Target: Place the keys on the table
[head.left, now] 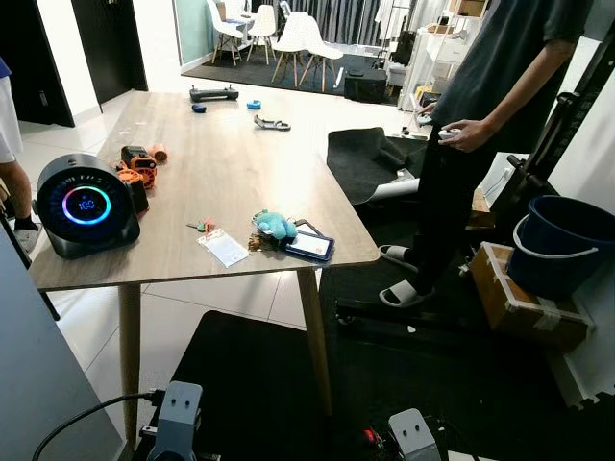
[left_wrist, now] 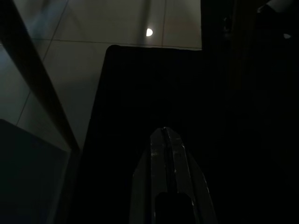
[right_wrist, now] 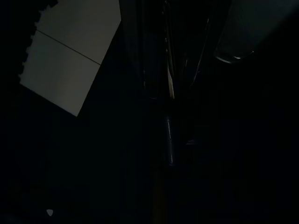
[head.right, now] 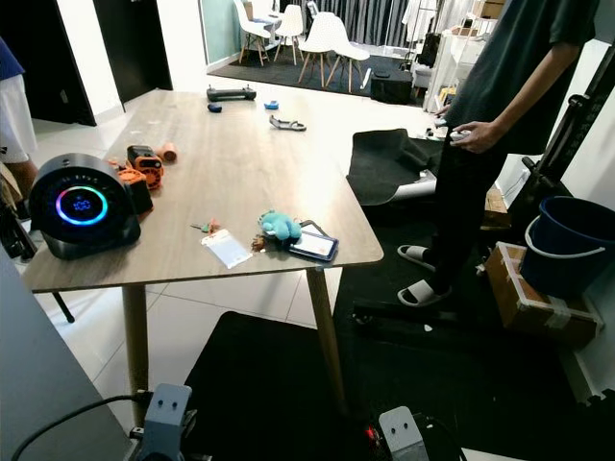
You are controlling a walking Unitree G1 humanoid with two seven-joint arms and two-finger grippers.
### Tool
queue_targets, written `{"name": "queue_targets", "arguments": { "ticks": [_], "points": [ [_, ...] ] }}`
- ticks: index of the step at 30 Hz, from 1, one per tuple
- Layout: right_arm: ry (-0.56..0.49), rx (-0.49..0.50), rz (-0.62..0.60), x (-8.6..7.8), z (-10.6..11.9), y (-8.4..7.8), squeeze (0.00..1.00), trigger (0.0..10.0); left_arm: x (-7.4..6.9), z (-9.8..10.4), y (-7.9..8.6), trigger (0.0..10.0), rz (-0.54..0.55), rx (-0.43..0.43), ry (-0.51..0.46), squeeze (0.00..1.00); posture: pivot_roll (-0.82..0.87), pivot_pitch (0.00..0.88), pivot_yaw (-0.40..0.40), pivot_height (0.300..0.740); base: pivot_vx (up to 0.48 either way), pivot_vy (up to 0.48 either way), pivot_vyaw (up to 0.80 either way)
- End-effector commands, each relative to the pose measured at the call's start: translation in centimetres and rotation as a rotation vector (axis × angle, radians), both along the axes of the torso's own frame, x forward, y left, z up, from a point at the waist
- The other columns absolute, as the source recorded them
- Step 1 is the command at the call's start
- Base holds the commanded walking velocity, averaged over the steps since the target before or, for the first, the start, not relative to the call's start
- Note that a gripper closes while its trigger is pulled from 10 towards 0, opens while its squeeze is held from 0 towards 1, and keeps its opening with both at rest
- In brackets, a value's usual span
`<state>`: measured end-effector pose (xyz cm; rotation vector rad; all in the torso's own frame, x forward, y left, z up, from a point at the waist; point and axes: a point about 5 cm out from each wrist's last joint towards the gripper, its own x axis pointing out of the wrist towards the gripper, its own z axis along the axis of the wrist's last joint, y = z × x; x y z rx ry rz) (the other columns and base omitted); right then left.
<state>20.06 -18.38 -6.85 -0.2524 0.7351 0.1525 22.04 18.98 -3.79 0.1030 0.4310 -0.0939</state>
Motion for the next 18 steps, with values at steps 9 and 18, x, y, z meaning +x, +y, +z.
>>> {"name": "queue_targets", "arguments": {
  "ticks": [9, 18],
  "points": [
    [-0.003, 0.002, -0.010, 0.00, 0.02, -0.10, 0.00, 10.0, -0.51, -0.39, -0.09, 10.0, -0.032, 0.036, 0.025, 0.00, 0.10, 0.032, -0.060, 0.740, 0.000, -0.107, 0.00],
    [-0.001, 0.005, -0.013, -0.09, -0.03, -0.05, 0.00, 10.0, -0.45, -0.41, 0.06, 10.0, 0.003, 0.009, 0.029, 0.00, 0.10, 0.032, -0.058, 0.740, 0.000, -0.145, 0.00]
  ]
}}
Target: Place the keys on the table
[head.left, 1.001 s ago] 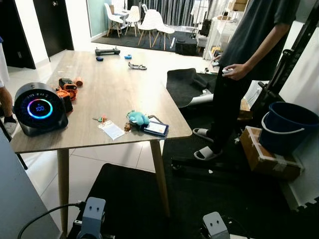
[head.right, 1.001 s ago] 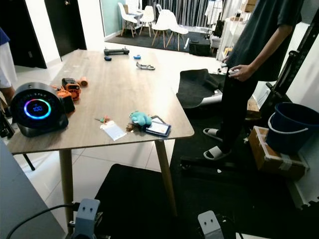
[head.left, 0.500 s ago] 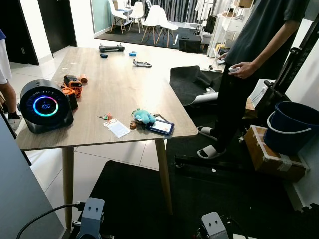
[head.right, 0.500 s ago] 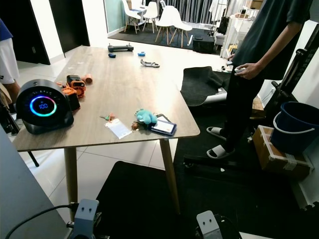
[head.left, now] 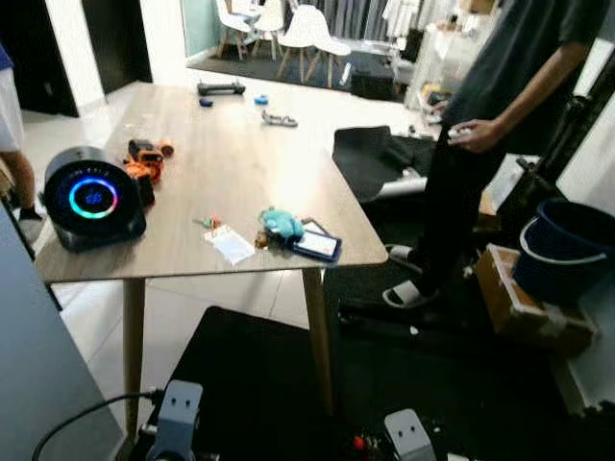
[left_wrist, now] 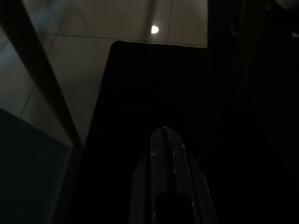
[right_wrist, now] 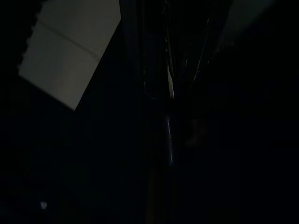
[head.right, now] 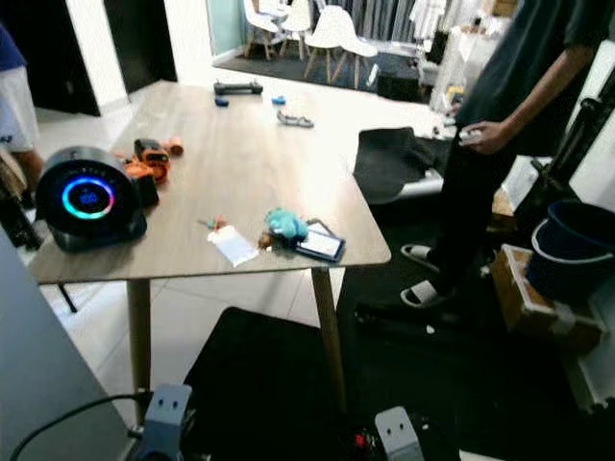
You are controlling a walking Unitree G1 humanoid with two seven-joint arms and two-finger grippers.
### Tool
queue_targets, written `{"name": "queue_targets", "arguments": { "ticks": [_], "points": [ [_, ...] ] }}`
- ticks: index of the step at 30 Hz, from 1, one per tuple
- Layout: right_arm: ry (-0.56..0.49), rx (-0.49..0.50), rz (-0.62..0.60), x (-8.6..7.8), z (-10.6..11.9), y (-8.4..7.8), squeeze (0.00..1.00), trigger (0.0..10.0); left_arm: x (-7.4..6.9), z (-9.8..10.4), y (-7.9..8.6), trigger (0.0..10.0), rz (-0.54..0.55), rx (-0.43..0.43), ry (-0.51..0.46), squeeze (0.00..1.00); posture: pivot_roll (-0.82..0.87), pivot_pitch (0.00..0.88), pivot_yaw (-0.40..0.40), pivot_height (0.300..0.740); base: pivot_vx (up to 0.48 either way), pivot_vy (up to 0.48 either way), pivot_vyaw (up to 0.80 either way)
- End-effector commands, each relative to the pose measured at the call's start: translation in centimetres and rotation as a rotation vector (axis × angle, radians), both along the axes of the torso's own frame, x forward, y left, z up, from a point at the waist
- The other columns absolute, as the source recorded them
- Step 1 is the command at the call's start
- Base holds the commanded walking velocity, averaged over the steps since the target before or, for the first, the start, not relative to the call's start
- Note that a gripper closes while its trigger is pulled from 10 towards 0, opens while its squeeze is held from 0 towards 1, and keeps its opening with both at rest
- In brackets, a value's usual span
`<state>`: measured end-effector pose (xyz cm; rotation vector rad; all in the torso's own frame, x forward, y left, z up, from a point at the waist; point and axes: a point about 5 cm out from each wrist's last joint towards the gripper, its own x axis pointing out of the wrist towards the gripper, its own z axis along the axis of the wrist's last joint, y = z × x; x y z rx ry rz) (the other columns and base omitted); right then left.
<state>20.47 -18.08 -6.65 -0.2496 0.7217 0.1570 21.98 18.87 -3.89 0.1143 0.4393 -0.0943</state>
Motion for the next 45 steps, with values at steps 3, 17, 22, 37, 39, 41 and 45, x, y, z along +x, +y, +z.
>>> {"name": "queue_targets", "arguments": {
  "ticks": [3, 17, 22, 37, 39, 41, 45],
  "points": [
    [0.010, 0.000, -0.017, -0.50, -0.23, -0.34, 0.00, 10.0, -0.36, -0.27, 0.19, 10.0, 0.005, -0.005, 0.017, 0.00, 0.10, 0.033, -0.058, 0.740, 0.000, 0.000, 0.00],
    [0.009, -0.003, -0.016, -0.42, -0.17, -0.44, 0.00, 10.0, 0.08, 0.14, 0.26, 10.0, 0.012, 0.004, -0.010, 0.00, 0.10, 0.034, -0.059, 0.740, 0.059, 0.000, 0.00],
    [0.010, -0.003, -0.014, -0.40, -0.17, -0.40, 0.00, 10.0, 0.12, 0.17, 0.18, 10.0, 0.012, -0.003, -0.011, 0.00, 0.10, 0.034, -0.060, 0.740, 0.397, 0.000, 0.00],
    [0.010, -0.008, -0.012, -0.43, -0.16, -0.57, 0.00, 10.0, 0.03, 0.04, 0.24, 10.0, 0.030, 0.000, -0.003, 0.00, 0.10, 0.025, -0.062, 0.740, 0.299, 0.000, 0.00],
    [0.010, -0.008, -0.011, -0.44, -0.17, -0.56, 0.00, 10.0, 0.01, 0.03, 0.26, 10.0, 0.029, 0.002, -0.002, 0.00, 0.10, 0.023, -0.064, 0.740, 0.000, 0.000, 0.00],
    [0.010, -0.008, -0.010, -0.43, -0.17, -0.55, 0.00, 10.0, -0.01, 0.02, 0.28, 10.0, 0.029, 0.002, -0.002, 0.00, 0.10, 0.023, -0.063, 0.740, 0.000, 0.000, 0.00],
    [0.010, -0.007, -0.008, -0.40, -0.16, -0.49, 0.00, 10.0, -0.08, -0.03, 0.35, 10.0, 0.028, 0.006, 0.002, 0.00, 0.10, 0.023, -0.064, 0.740, 0.000, 0.000, 0.00]
  ]
}}
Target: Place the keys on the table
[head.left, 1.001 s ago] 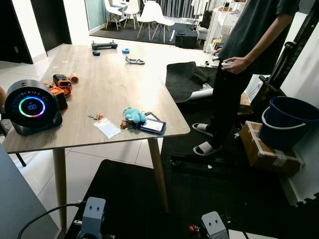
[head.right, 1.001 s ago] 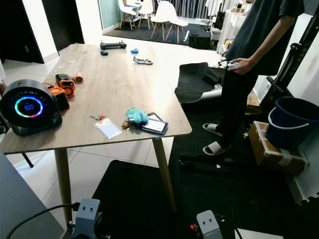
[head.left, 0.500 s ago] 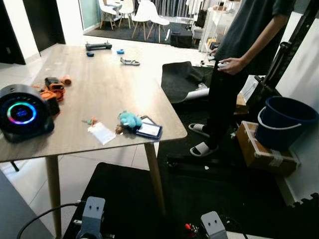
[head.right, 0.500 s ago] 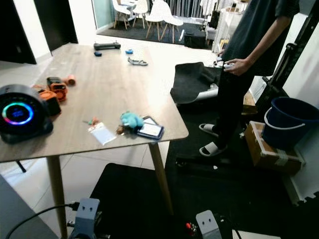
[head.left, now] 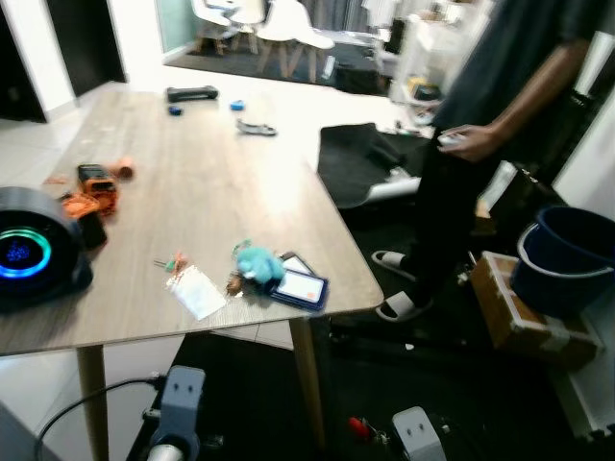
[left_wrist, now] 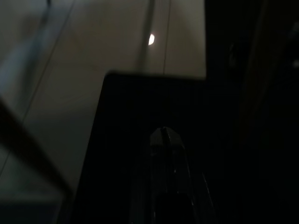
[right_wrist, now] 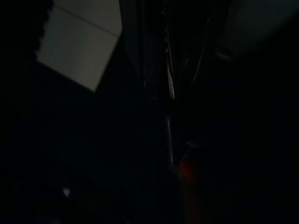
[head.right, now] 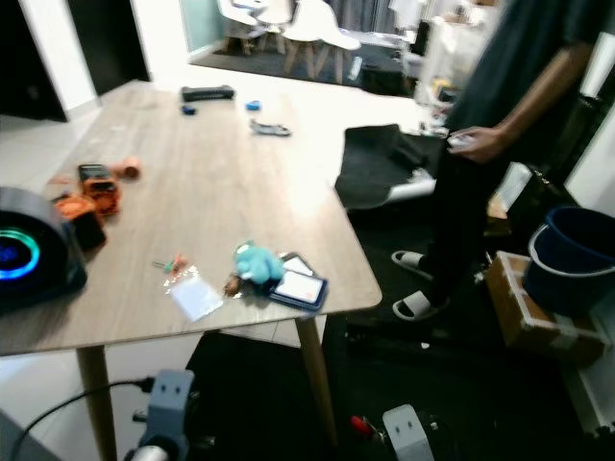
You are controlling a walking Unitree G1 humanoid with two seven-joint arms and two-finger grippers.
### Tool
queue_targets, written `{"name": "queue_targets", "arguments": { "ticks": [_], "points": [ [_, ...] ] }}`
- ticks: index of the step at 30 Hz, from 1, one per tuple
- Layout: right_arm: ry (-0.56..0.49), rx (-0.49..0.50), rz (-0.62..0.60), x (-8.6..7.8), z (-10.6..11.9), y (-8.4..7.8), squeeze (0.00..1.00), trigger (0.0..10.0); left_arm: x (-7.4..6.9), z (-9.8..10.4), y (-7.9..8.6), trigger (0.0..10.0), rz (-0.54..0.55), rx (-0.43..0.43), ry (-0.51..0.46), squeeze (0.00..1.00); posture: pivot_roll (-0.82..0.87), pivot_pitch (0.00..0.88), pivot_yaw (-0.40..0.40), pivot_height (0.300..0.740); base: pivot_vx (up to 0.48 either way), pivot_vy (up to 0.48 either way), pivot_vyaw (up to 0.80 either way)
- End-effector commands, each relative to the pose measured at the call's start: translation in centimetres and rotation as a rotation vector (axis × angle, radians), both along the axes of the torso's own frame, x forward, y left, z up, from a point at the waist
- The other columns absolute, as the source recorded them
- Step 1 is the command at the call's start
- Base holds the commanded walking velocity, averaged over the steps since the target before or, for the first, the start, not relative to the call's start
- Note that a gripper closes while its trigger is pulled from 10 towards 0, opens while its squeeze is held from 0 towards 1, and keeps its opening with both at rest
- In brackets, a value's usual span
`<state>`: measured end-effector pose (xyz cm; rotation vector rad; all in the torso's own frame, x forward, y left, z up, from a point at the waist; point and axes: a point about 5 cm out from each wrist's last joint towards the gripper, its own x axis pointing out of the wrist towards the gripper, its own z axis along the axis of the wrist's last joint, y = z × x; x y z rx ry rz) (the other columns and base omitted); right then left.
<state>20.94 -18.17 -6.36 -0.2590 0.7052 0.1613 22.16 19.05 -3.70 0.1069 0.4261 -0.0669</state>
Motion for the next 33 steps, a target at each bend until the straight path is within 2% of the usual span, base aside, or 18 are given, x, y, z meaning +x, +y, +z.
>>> {"name": "queue_targets", "arguments": {
  "ticks": [1, 16, 33],
  "points": [
    [0.025, -0.001, -0.016, -0.85, -0.45, -0.39, 0.00, 10.0, -0.28, -0.23, 0.19, 10.0, 0.001, 0.007, 0.017, 0.00, 0.10, 0.023, -0.064, 0.740, 0.000, 0.000, 0.00],
    [0.024, -0.021, 0.021, -0.96, -0.52, -0.06, 0.00, 10.0, -0.41, -0.23, 0.38, 10.0, 0.008, 0.006, 0.014, 0.00, 0.10, 0.034, -0.060, 0.740, 0.000, 0.000, 0.00],
    [0.024, -0.030, 0.037, -0.96, -0.52, 0.02, 0.00, 10.0, -0.42, -0.24, 0.22, 10.0, 0.002, 0.006, 0.013, 0.00, 0.10, 0.035, -0.061, 0.740, 0.000, 0.000, 0.78]
  ]
}}
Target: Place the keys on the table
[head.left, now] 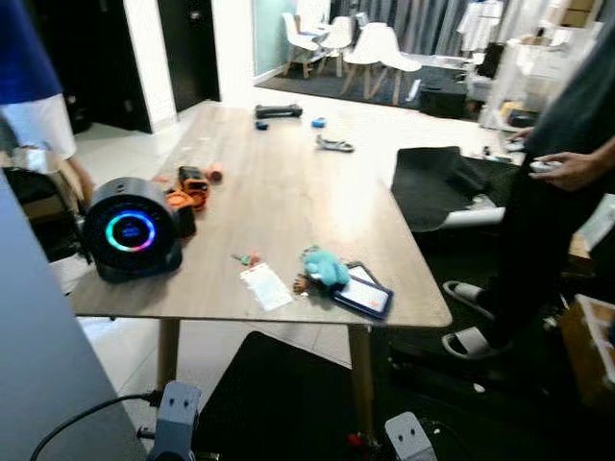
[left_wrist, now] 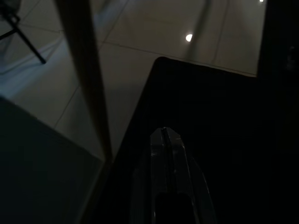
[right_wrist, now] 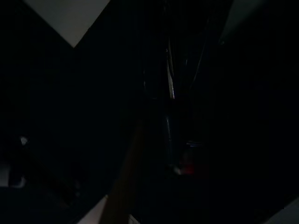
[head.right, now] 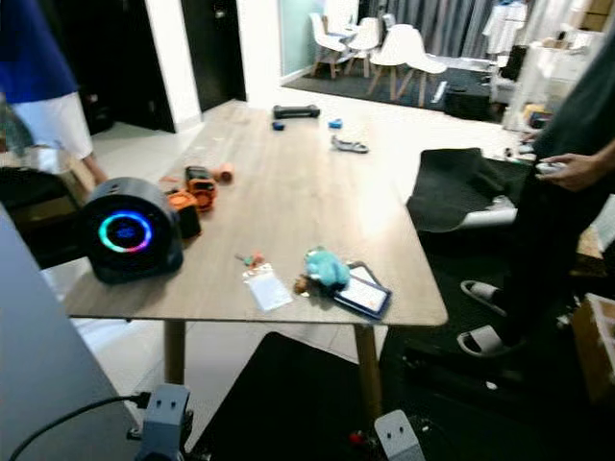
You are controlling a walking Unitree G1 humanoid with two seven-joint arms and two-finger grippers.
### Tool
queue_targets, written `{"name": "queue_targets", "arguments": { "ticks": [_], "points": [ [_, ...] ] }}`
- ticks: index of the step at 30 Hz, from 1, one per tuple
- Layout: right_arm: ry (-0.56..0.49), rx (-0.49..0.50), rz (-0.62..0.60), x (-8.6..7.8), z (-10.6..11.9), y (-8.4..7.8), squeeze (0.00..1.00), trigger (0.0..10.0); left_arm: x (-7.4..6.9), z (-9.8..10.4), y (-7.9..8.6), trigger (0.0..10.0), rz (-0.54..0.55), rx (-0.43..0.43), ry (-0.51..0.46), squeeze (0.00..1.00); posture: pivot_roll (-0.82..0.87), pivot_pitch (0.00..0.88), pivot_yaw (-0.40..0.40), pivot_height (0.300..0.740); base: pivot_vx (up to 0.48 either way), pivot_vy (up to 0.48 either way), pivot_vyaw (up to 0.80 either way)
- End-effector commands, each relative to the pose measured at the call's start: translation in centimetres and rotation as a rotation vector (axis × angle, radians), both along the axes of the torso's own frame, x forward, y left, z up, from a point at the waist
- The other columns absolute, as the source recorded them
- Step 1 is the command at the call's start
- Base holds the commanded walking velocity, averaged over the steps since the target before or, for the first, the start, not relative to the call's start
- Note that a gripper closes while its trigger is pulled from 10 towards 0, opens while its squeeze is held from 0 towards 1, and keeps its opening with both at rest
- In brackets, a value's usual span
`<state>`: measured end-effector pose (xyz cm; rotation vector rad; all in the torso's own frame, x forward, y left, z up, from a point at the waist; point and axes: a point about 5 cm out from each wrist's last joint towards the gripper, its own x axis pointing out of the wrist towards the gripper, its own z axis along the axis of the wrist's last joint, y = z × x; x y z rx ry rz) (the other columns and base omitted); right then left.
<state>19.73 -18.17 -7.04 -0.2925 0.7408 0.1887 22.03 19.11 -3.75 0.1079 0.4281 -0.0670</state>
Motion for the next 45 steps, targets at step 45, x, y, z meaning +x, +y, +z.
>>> {"name": "queue_targets", "arguments": {
  "ticks": [45],
  "points": [
    [-0.011, 0.008, -0.013, 0.18, 0.12, 0.01, 0.00, 10.0, -0.60, -0.40, 0.04, 10.0, -0.004, -0.011, 0.022, 0.00, 0.10, 0.029, -0.061, 0.740, 0.000, 0.000, 0.27]
  ]
}}
